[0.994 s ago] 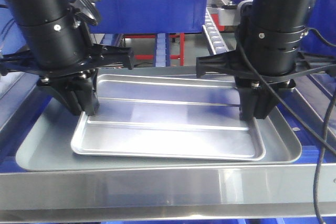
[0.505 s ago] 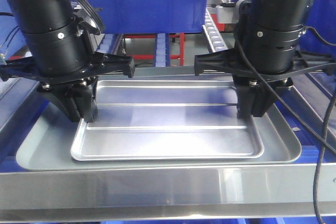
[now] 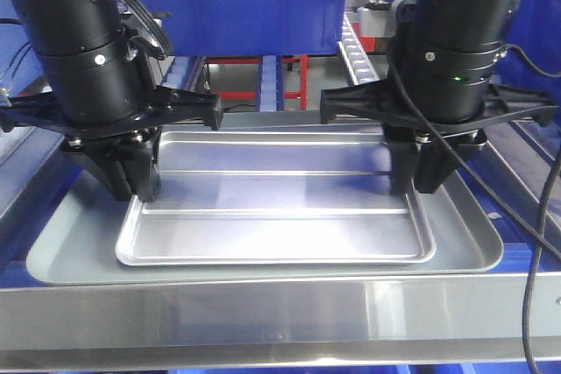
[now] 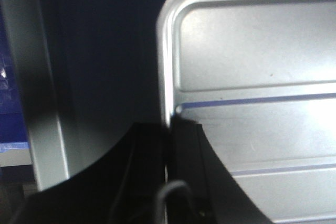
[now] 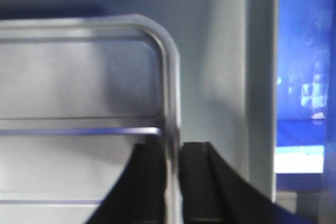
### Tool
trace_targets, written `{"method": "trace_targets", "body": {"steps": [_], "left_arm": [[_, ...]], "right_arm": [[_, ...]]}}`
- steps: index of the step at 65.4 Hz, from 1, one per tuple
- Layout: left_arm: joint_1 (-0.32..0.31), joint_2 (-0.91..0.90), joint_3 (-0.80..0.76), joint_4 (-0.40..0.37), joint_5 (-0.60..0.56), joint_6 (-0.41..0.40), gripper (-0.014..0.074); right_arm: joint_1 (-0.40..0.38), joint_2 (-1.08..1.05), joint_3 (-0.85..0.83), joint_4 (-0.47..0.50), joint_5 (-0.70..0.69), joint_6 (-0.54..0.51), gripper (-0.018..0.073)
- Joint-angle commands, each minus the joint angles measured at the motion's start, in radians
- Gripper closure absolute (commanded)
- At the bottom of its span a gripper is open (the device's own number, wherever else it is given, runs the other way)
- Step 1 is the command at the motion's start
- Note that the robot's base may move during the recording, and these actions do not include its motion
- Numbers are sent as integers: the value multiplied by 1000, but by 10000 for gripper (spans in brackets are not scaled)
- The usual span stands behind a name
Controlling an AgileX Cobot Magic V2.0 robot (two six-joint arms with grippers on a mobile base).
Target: Grab silver tray and stack on right shelf
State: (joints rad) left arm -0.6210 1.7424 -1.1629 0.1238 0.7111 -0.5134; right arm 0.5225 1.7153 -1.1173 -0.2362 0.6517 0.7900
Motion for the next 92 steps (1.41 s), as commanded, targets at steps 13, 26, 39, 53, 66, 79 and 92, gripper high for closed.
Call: {"method": "trace_targets", "body": {"steps": [13, 26, 39, 53, 66, 79, 92], "left_arm": [[-11, -31, -29, -55, -38, 14, 247], [0, -31, -93, -53, 41, 14, 400], [0, -31, -154, 15, 66, 14, 674], [39, -48, -210, 10, 123, 14, 692], [41, -129, -175, 14, 38, 14, 692], [14, -233, -33, 14, -162, 14, 690], [8, -409, 201, 14, -412, 14, 685]], "right_arm": [[8, -45, -42, 6, -139, -1, 52], [8, -54, -92, 6, -73, -1, 442], [-6, -52, -109, 5, -86, -1, 470], [-5, -74, -141, 6, -24, -1, 515], [9, -146, -135, -30, -49, -56, 512], [44, -250, -36, -109, -222, -106, 512], [60, -422, 209, -160, -428, -106, 512]]}}
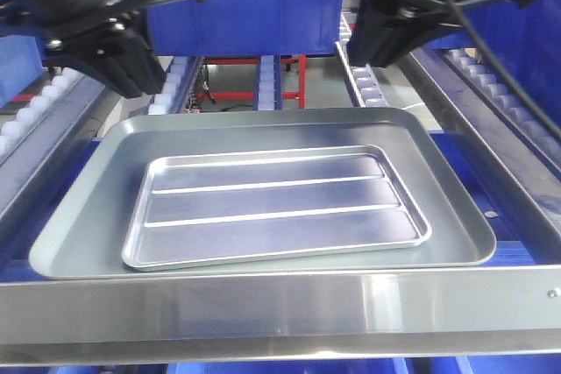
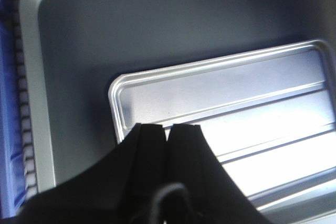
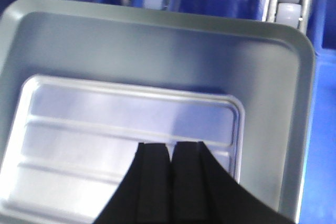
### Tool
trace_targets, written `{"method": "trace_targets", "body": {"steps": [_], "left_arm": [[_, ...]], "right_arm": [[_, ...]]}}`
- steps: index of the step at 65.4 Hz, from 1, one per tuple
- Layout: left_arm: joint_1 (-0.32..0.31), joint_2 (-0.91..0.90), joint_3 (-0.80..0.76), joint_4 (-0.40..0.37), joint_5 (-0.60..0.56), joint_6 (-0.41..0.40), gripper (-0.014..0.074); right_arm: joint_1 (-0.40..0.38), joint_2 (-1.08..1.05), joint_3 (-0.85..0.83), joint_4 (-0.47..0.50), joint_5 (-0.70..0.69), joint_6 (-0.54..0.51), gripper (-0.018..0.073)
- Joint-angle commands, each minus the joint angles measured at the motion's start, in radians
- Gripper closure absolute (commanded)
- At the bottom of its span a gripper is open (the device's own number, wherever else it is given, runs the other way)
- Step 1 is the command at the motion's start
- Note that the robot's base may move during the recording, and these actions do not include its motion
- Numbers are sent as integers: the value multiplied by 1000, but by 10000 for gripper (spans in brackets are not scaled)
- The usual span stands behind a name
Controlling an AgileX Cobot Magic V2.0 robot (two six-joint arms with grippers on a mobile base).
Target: Grab silver tray and stack on right shelf
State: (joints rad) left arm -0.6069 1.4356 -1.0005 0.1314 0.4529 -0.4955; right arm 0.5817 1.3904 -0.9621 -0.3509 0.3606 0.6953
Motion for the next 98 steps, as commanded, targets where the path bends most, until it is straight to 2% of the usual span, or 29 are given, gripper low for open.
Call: {"method": "trace_targets", "body": {"steps": [1, 15, 22, 28, 43, 53, 98], "left_arm": [[-6, -116, 57, 7, -176, -4, 685], [-6, -338, 348, 15, -551, -4, 685], [-6, -466, 489, 119, -641, -4, 686], [-6, -594, 578, 175, -645, -4, 686], [-6, -926, 696, 180, -641, -4, 687], [-6, -1074, 723, 180, -639, -4, 687], [-6, -1105, 725, 180, -639, -4, 687]], "right_arm": [[1, -110, 71, -49, -152, -12, 512], [1, -314, 327, -172, -398, -12, 512], [1, -424, 435, -220, -481, -12, 512], [1, -529, 509, -237, -502, -12, 512], [1, -782, 592, -237, -481, -12, 512], [1, -872, 595, -237, -480, -12, 512], [-2, -876, 597, -233, -470, -12, 512]]}}
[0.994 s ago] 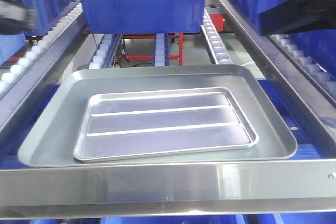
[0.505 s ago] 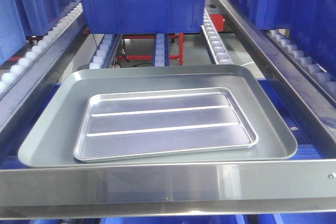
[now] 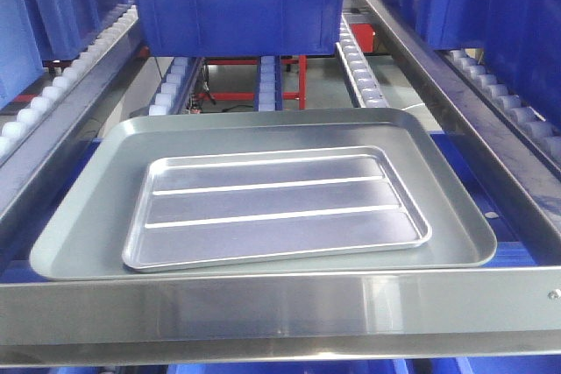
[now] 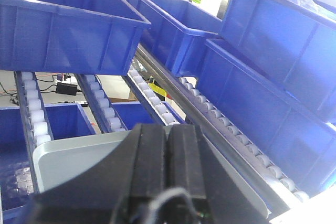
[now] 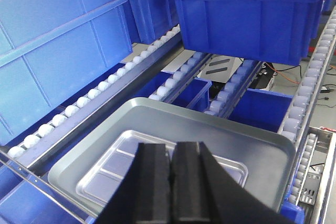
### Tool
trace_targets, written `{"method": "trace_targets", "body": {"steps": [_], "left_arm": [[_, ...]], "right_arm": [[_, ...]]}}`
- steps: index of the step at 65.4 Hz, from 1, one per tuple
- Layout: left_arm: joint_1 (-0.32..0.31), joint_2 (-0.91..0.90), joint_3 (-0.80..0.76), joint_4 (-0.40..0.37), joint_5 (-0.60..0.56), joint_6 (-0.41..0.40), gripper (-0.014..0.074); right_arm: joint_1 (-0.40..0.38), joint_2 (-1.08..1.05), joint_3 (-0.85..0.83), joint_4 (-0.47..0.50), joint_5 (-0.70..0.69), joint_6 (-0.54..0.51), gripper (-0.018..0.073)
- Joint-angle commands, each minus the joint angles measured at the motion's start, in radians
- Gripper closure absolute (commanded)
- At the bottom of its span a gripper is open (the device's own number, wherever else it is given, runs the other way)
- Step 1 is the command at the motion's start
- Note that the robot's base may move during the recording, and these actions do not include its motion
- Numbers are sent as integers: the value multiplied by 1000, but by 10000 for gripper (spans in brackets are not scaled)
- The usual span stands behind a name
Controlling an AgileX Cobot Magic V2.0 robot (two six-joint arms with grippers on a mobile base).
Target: Grab silver tray and stack on right shelf
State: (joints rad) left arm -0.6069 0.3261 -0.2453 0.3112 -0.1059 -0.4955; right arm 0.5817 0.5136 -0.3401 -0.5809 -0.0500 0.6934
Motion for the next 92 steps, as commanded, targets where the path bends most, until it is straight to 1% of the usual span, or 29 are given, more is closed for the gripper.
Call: {"method": "trace_targets", "body": {"steps": [1, 6, 9, 11, 13, 15, 16, 19, 23, 28, 33, 43, 46, 53, 92], "left_arm": [[-6, 4, -30, 0, -80, -4, 687], [-6, 4, -30, 0, -80, -4, 687], [-6, 4, -30, 0, -80, -4, 687], [-6, 4, -30, 0, -80, -4, 687], [-6, 4, -30, 0, -80, -4, 687], [-6, 4, -30, 0, -80, -4, 687], [-6, 4, -30, 0, -80, -4, 687], [-6, 4, -30, 0, -80, -4, 687], [-6, 4, -30, 0, -80, -4, 687], [-6, 4, -30, 0, -80, -4, 687], [-6, 4, -30, 0, -80, -4, 687], [-6, 4, -30, 0, -80, -4, 687], [-6, 4, -30, 0, -80, -4, 687], [-6, 4, -30, 0, -82, -4, 687], [-6, 4, -30, 0, -82, -4, 687]], "right_arm": [[-5, 1, -24, 0, -55, -10, 512], [-38, -4, -8, 65, -52, -10, 512], [-77, -12, 14, 102, -53, -17, 512], [-108, -21, 29, 119, -54, -41, 512], [-149, -34, 48, 143, -61, -90, 512], [-199, -55, 75, 193, -76, -162, 512], [-227, -66, 87, 237, -87, -193, 512], [-283, -98, 122, 331, -115, -267, 512], [-350, -152, 172, 406, -144, -347, 512], [-424, -225, 229, 423, -144, -369, 512], [-466, -303, 283, 431, -144, -369, 512], [-523, -455, 371, 459, -142, -369, 512], [-542, -495, 370, 463, -99, -380, 512], [-567, -545, 370, 470, -96, -390, 512], [-567, -542, 370, 470, -95, -390, 512]]}}
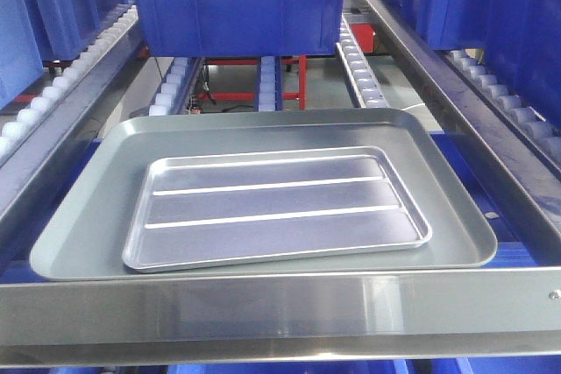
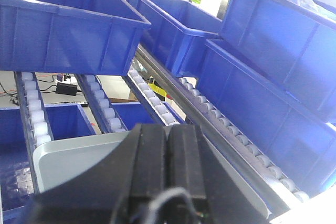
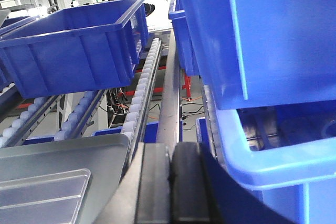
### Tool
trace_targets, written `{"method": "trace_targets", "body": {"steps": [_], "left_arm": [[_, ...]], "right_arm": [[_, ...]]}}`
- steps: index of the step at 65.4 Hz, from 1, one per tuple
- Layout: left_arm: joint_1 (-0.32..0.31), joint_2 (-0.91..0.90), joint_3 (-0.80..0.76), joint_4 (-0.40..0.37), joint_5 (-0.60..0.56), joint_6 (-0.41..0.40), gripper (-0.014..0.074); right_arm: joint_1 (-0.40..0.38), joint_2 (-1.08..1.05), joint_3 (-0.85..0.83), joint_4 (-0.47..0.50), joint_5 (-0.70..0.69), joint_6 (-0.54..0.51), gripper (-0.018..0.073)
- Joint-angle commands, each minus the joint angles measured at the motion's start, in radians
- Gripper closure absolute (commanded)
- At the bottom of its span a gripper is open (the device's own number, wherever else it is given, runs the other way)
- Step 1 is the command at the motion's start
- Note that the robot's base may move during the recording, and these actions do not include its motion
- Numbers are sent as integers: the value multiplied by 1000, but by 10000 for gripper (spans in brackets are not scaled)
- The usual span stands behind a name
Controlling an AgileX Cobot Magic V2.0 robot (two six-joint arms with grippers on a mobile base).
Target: Grab silver tray and stack on right shelf
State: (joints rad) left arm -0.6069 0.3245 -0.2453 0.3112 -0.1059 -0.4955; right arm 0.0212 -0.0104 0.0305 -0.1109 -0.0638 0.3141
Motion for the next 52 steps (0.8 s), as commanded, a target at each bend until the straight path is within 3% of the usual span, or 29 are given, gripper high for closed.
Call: {"method": "trace_targets", "body": {"steps": [1, 27, 29, 34, 42, 52], "left_arm": [[-6, 6, -30, 0, -82, -4, 687], [19, -5, -26, -5, -55, -4, 687], [43, -16, -19, -18, -40, 11, 687], [115, -46, 8, -113, 2, 138, 687], [296, -141, 80, -200, -11, 340, 688], [458, -262, 164, -367, -11, 475, 689]], "right_arm": [[-7, -18, -1, 0, -81, -11, 512], [-7, -18, -1, 0, -81, -11, 512], [-7, -18, -1, 0, -81, -11, 512], [-7, -18, -1, 0, -81, -11, 512], [-7, -18, -1, 0, -81, -11, 512], [-7, -18, -1, 0, -81, -11, 512]]}}
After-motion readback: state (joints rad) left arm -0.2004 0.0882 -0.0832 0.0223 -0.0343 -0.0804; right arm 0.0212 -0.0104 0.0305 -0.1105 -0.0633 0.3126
